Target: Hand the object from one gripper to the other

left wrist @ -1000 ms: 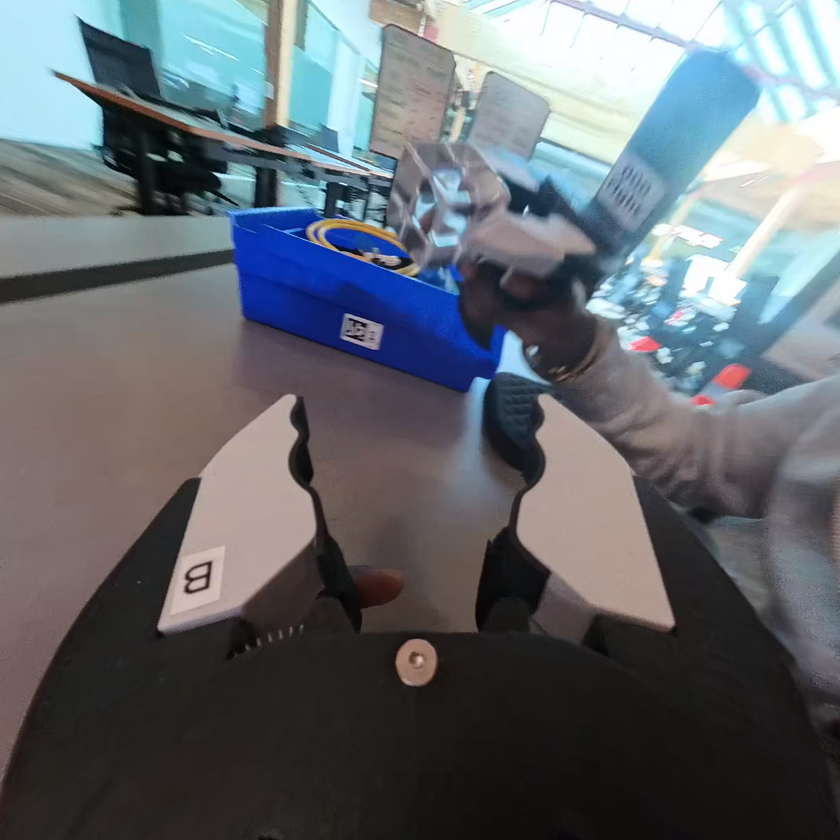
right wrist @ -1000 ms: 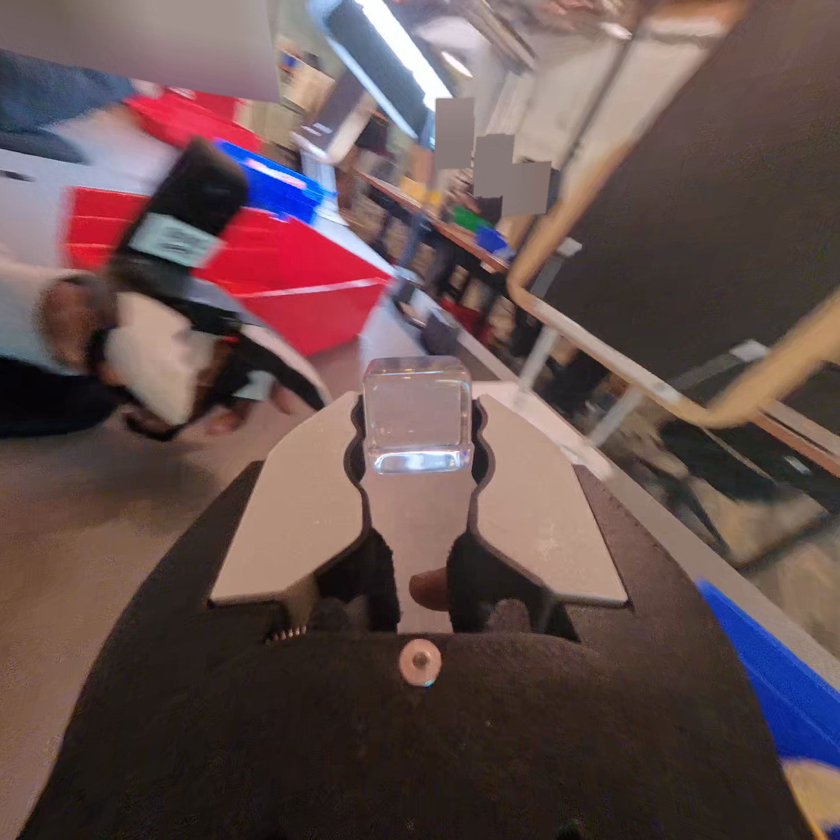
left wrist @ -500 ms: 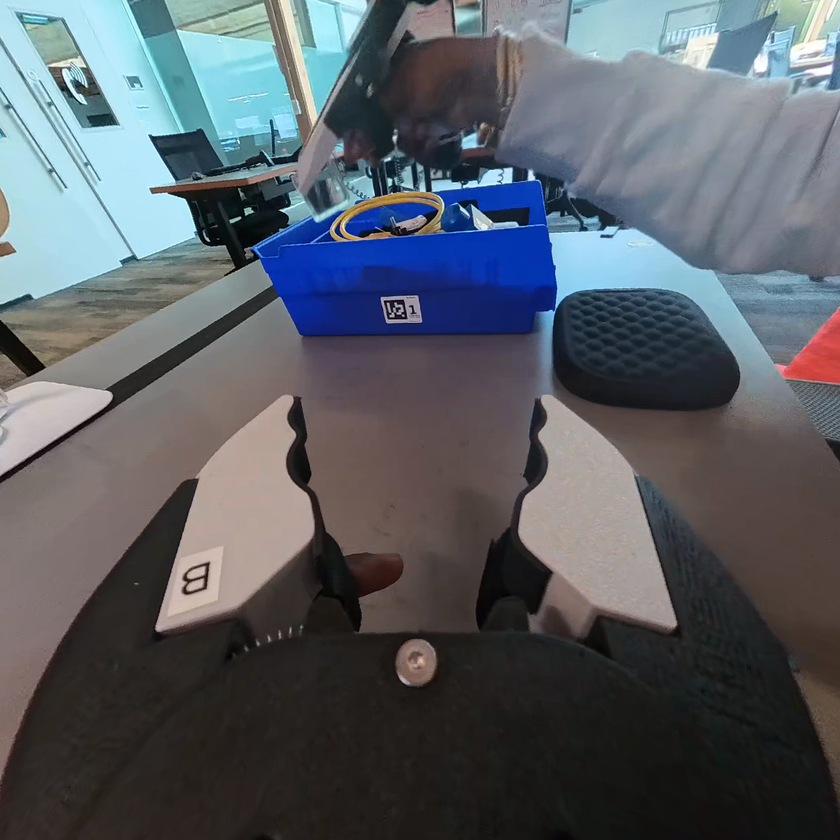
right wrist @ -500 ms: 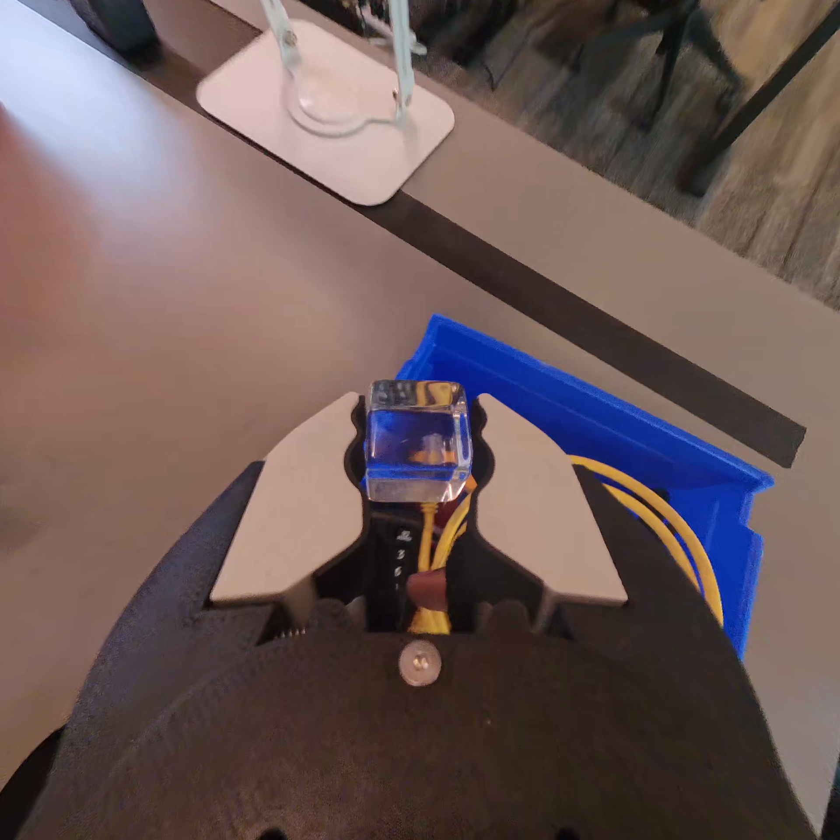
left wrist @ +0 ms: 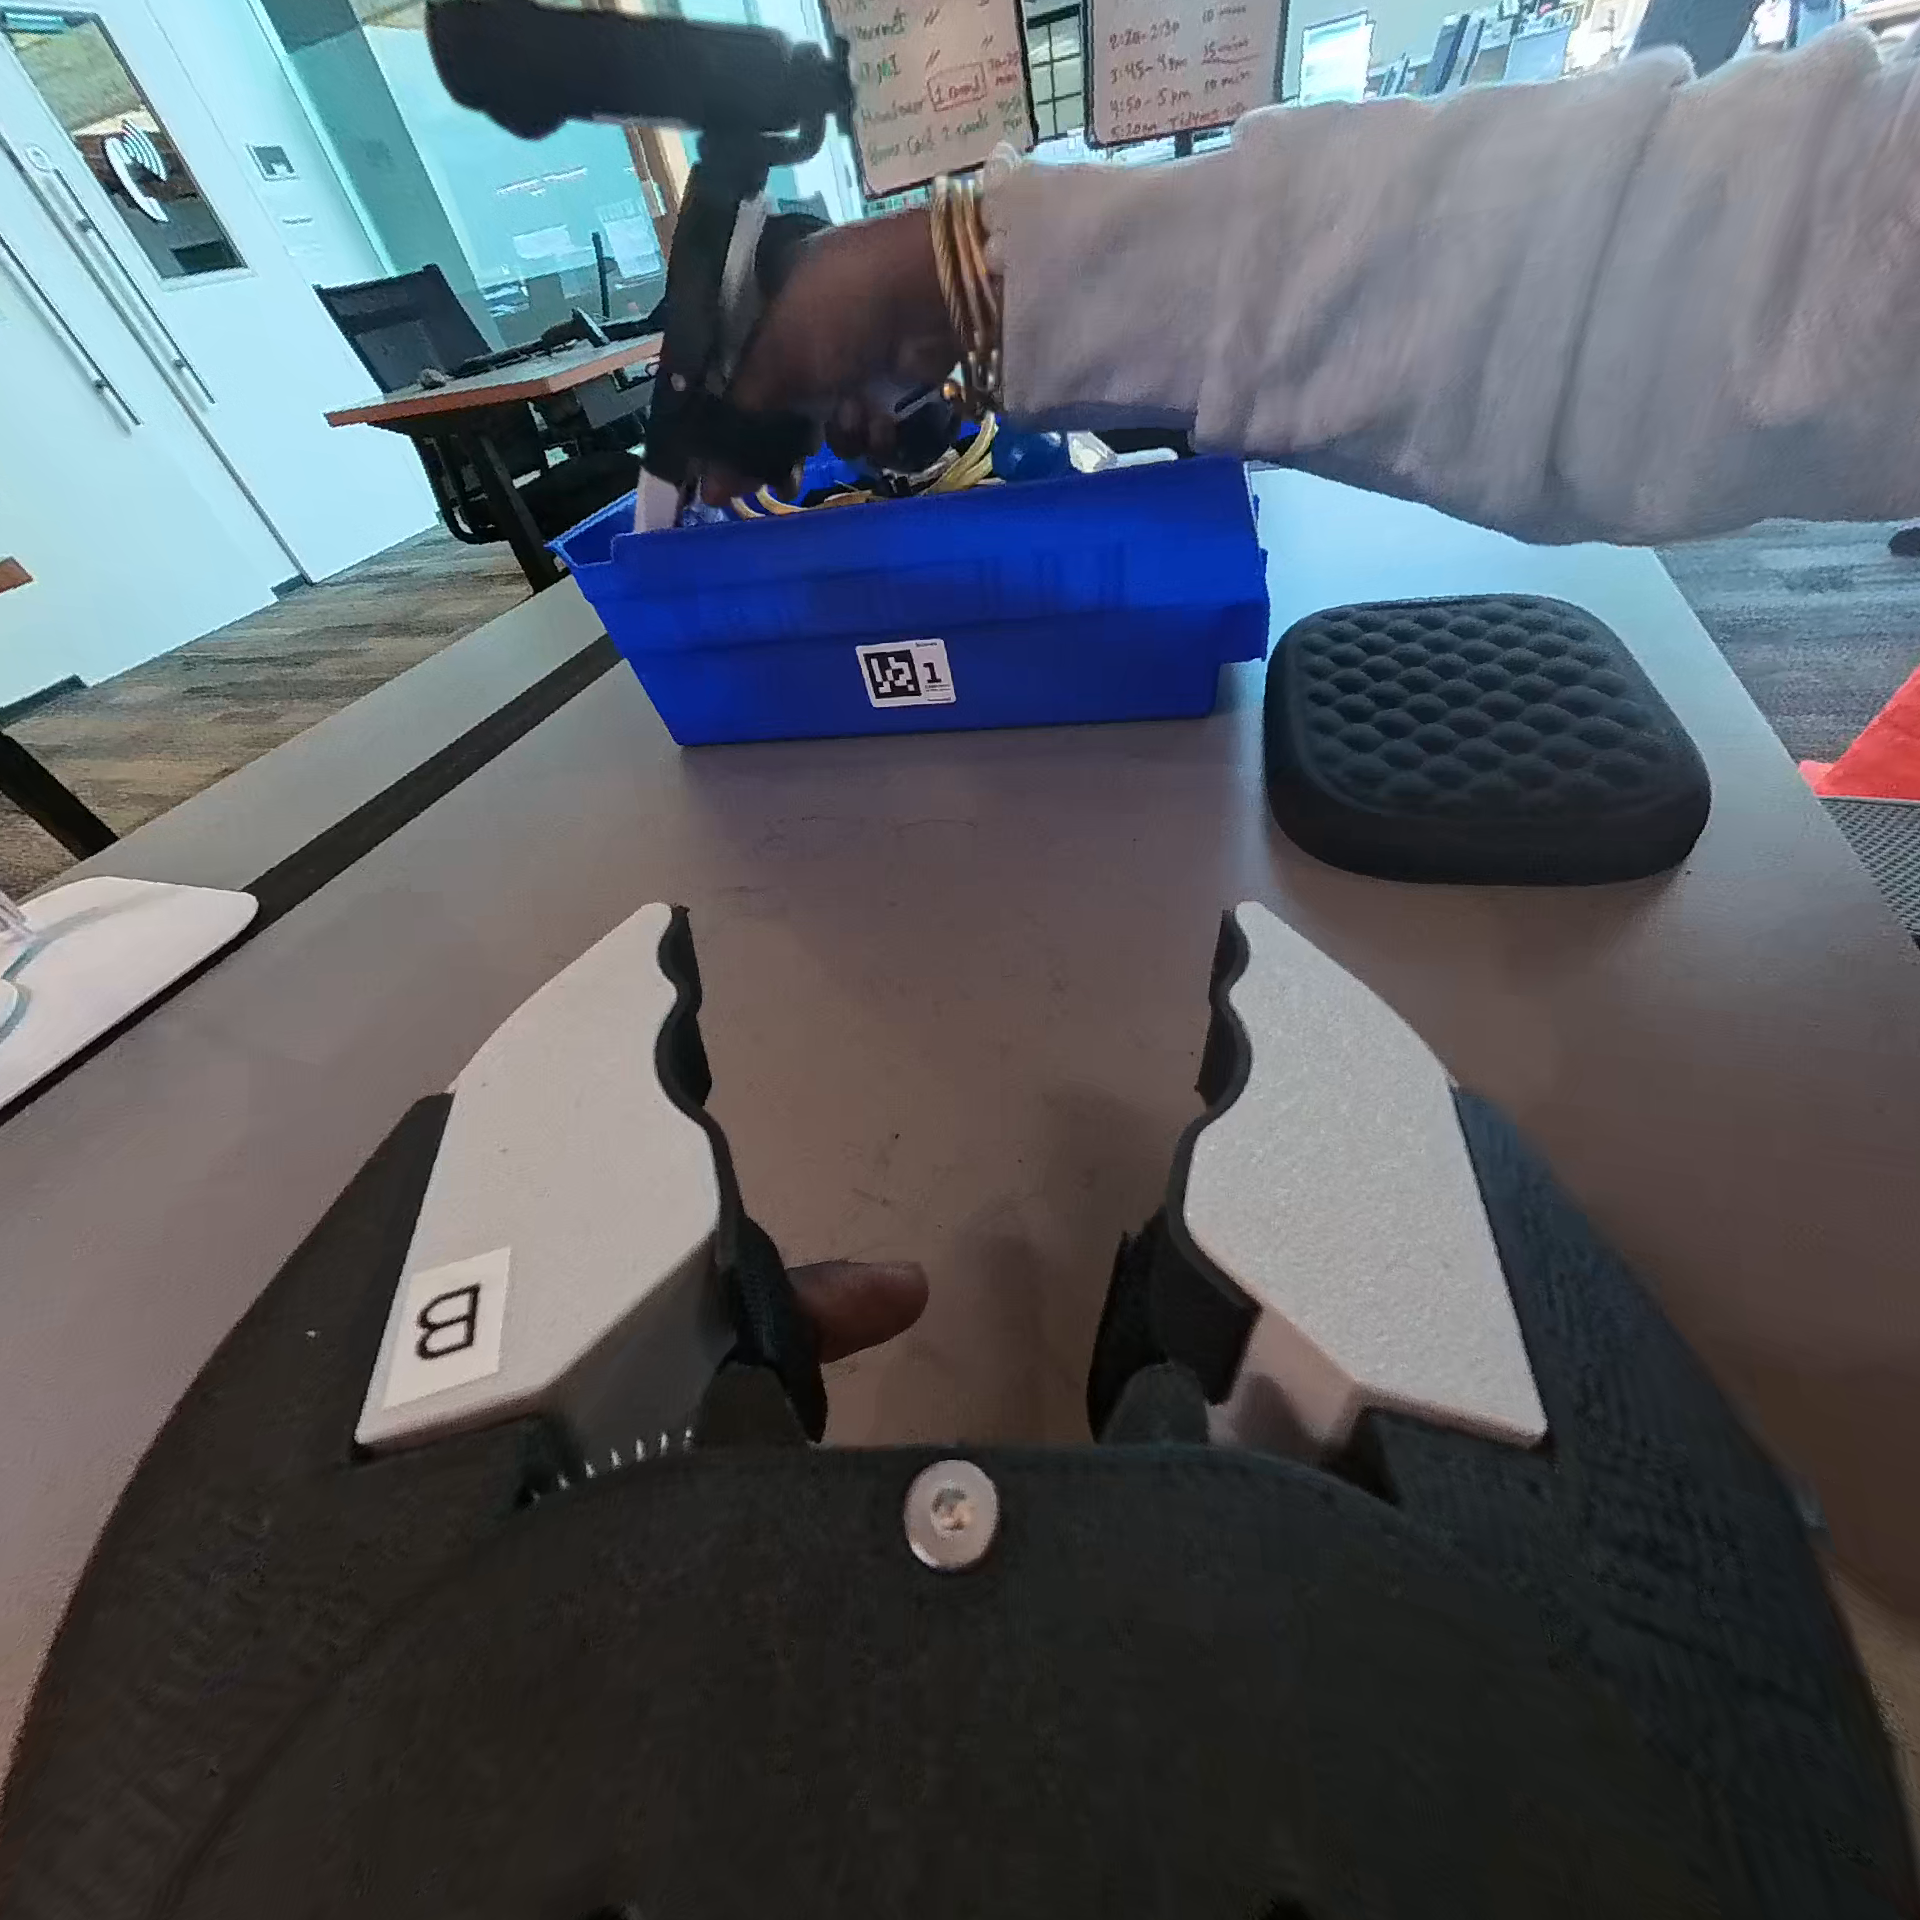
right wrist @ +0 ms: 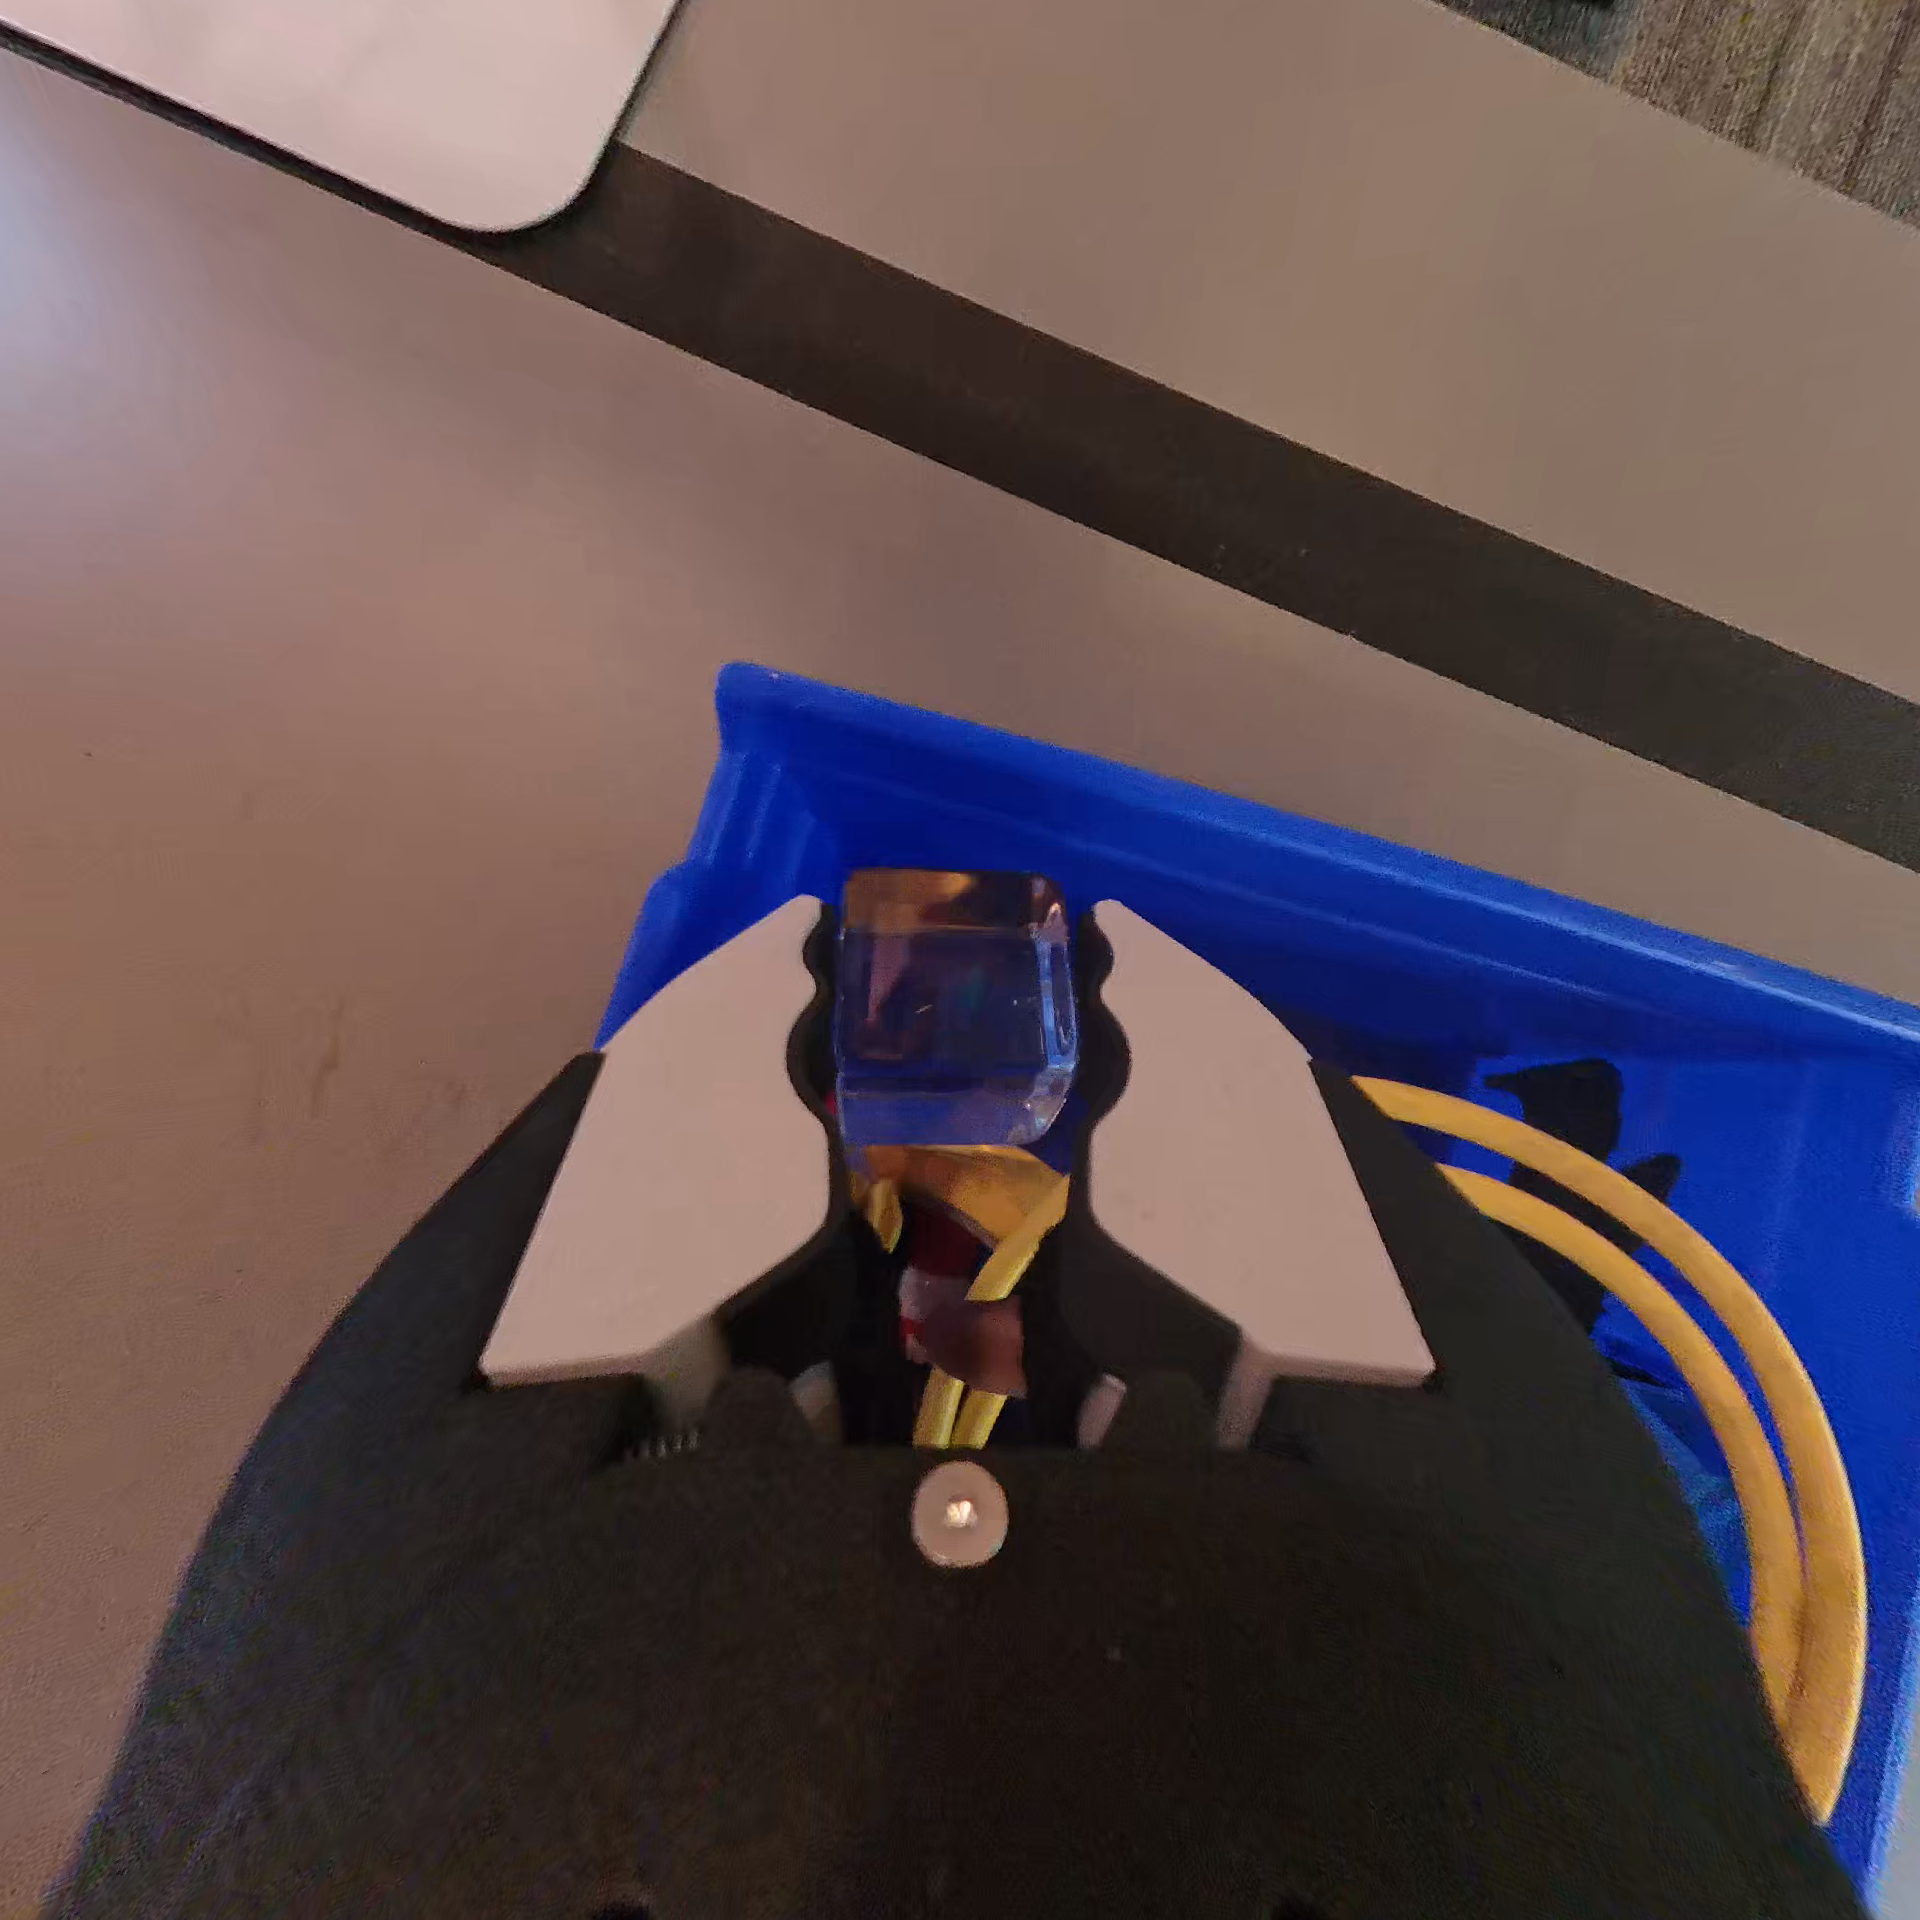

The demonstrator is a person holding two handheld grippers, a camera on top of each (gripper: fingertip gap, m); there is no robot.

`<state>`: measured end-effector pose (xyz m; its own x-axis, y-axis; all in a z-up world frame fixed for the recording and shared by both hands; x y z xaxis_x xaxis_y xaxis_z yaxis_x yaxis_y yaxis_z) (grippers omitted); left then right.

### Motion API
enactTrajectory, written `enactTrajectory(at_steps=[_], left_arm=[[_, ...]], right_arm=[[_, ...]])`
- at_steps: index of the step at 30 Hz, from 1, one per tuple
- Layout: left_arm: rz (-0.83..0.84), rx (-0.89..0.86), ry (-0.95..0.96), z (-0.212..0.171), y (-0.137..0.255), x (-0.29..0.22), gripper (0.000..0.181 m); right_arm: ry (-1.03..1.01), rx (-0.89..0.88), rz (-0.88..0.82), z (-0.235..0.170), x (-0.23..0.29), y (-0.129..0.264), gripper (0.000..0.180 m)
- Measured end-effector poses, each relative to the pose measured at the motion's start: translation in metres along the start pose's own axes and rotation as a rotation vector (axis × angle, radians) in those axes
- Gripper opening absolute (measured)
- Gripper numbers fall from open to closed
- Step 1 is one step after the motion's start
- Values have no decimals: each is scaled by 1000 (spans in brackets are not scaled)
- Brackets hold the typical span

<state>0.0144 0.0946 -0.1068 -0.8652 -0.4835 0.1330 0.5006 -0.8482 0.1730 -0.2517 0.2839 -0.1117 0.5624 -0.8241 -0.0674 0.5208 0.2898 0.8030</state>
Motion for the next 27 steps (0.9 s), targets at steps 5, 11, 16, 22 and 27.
enactTrajectory(at_steps=[5, 11, 16, 22, 27], left_arm=[[6, -3, 0, 1, 0, 1, 93], [5, 15, -17, -2, -1, 0, 93], [-12, -25, 1, 4, 1, -2, 93], [-7, -10, -9, 1, 0, -1, 93], [-2, -5, -9, 0, 0, 0, 93]], right_arm=[[7, 32, -38, -3, -4, -9, 44], [93, 201, -63, -19, -2, -15, 44], [128, 324, -63, -29, -3, -16, 46], [133, 288, -89, -26, -6, -8, 63], [132, 49, -216, 1, -7, 43, 78]])
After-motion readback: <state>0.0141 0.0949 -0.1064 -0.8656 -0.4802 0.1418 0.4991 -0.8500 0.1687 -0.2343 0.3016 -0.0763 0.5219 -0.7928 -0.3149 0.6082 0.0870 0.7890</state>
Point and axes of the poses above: each gripper's, where its closed fingertips meet, y back along the fingers, z out of its top, x = y × z across the jaws, the point moved 1 cm from there along y, back along the fingers, and after that the axes turned 2 degrees about y, right-handed, at the moved point
